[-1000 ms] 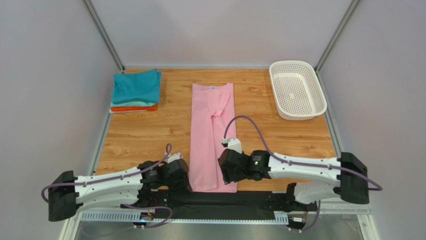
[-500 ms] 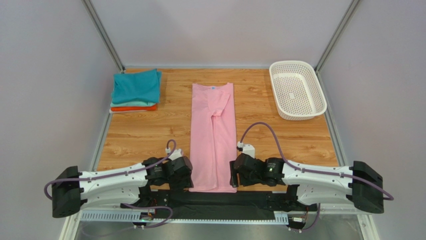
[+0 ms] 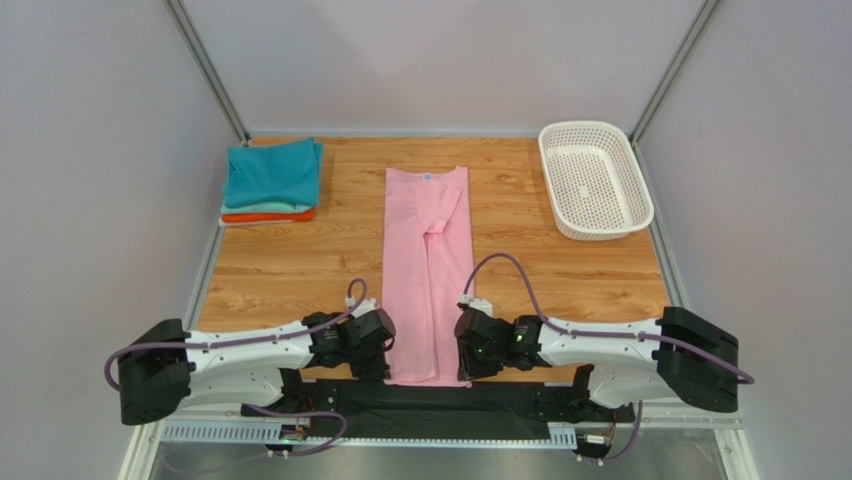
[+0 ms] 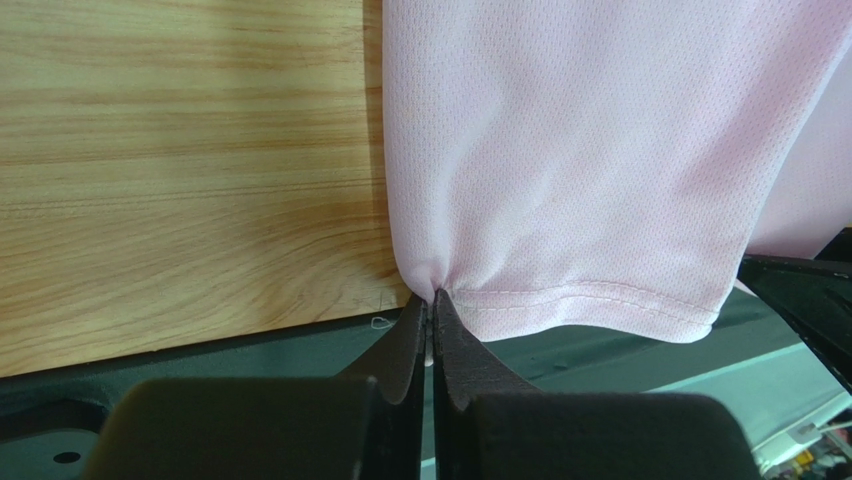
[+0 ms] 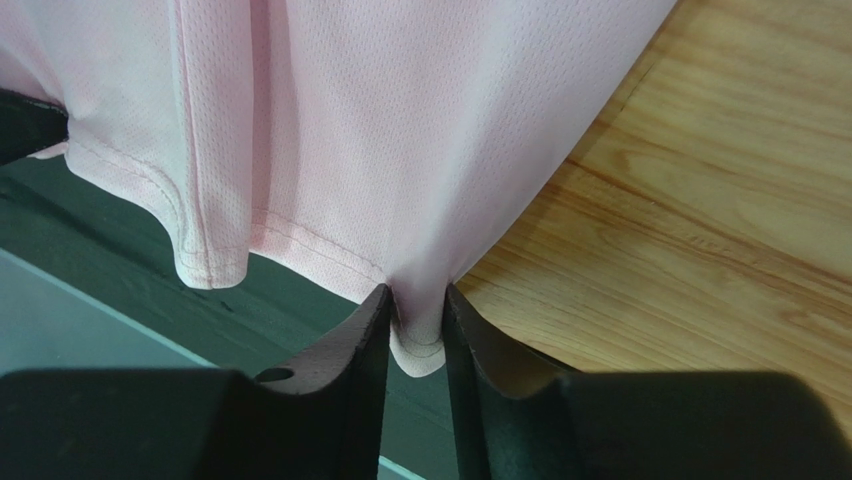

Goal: Fold and stack the t-shirts
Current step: Fold the tshirt

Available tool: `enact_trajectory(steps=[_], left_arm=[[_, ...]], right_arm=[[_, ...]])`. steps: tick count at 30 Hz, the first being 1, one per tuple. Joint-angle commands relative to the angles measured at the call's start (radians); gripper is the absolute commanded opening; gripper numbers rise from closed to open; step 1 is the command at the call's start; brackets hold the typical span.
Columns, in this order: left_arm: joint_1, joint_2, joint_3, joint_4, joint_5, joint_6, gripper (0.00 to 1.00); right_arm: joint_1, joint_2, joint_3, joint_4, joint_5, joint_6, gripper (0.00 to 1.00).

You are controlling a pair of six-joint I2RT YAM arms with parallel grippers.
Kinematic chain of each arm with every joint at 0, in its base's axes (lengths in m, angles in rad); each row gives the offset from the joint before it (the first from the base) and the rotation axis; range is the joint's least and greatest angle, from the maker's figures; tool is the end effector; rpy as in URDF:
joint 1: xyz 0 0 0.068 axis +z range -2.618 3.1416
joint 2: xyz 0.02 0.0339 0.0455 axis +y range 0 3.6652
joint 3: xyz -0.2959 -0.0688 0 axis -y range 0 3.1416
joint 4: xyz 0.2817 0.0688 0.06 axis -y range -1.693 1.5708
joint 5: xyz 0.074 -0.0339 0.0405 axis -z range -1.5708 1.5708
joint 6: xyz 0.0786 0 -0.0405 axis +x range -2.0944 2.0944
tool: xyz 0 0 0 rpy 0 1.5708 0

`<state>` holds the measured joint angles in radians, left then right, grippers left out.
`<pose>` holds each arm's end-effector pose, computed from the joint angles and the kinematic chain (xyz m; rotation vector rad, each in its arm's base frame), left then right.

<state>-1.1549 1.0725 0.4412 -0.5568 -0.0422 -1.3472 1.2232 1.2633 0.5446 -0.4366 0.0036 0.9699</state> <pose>0.0832 -0.1801 0.1141 -0.2939 2.9220 -0.5206 0.0832 0.2289 0.1156 -0.3652 2.8766 0.5414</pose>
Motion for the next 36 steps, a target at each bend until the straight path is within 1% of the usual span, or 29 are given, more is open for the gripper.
enact_trajectory(steps=[1, 4, 6, 7, 8, 9, 12, 14, 15, 19, 22, 26, 28, 30, 31, 32, 36], left_arm=[[-0.003, -0.055, -0.047, -0.049, 0.062, -0.01, 0.0], [-0.003, -0.142, -0.071, -0.084, 0.062, -0.017, 0.0], [-0.003, -0.186, -0.076, -0.098, 0.062, -0.015, 0.0], [-0.003, -0.222, -0.081, -0.11, 0.061, -0.012, 0.0], [-0.005, -0.238, -0.082, -0.121, 0.067, -0.009, 0.0], [-0.005, -0.25, -0.085, -0.129, 0.074, -0.006, 0.0], [-0.005, -0.284, -0.09, -0.129, 0.097, 0.002, 0.0], [-0.006, -0.286, -0.059, -0.132, 0.09, 0.025, 0.0], [-0.005, -0.283, -0.046, -0.134, 0.087, 0.029, 0.0], [-0.005, -0.278, 0.039, -0.144, 0.042, 0.049, 0.0], [-0.002, -0.27, 0.115, -0.21, -0.068, 0.069, 0.0], [0.033, -0.243, 0.189, -0.232, -0.13, 0.109, 0.0], [0.055, -0.215, 0.224, -0.219, -0.154, 0.156, 0.0], [0.104, -0.166, 0.255, -0.203, -0.156, 0.204, 0.0], [0.124, -0.143, 0.295, -0.203, -0.151, 0.251, 0.0], [0.164, -0.122, 0.316, -0.203, -0.147, 0.272, 0.0], [0.239, -0.016, 0.407, -0.2, -0.15, 0.347, 0.0]], right_arm=[[0.001, -0.048, -0.066, 0.01, -0.082, 0.052, 0.26], [0.001, -0.128, -0.094, -0.004, -0.082, 0.058, 0.19], [0.001, -0.162, -0.091, -0.027, -0.079, 0.049, 0.18], [0.001, -0.189, -0.084, -0.056, -0.074, 0.043, 0.15], [0.001, -0.202, -0.08, -0.063, -0.074, 0.033, 0.14], [0.001, -0.223, -0.077, -0.07, -0.077, 0.03, 0.09], [-0.001, -0.248, -0.063, -0.068, -0.076, 0.021, 0.07], [-0.001, -0.255, -0.052, -0.068, -0.065, 0.013, 0.06], [-0.001, -0.258, -0.035, -0.07, -0.063, 0.009, 0.0], [0.001, -0.265, 0.02, -0.099, -0.031, -0.023, 0.0], [-0.028, -0.265, 0.067, -0.152, -0.005, -0.065, 0.0], [-0.129, -0.266, 0.119, -0.156, -0.005, -0.144, 0.0], [-0.166, -0.255, 0.15, -0.156, 0.03, -0.196, 0.0], [-0.227, -0.243, 0.196, -0.154, 0.022, -0.23, 0.0], [-0.27, -0.237, 0.215, -0.151, 0.021, -0.265, 0.0], [-0.29, -0.228, 0.245, -0.151, 0.015, -0.286, 0.0], [-0.385, -0.165, 0.316, -0.145, 0.007, -0.353, 0.0]])
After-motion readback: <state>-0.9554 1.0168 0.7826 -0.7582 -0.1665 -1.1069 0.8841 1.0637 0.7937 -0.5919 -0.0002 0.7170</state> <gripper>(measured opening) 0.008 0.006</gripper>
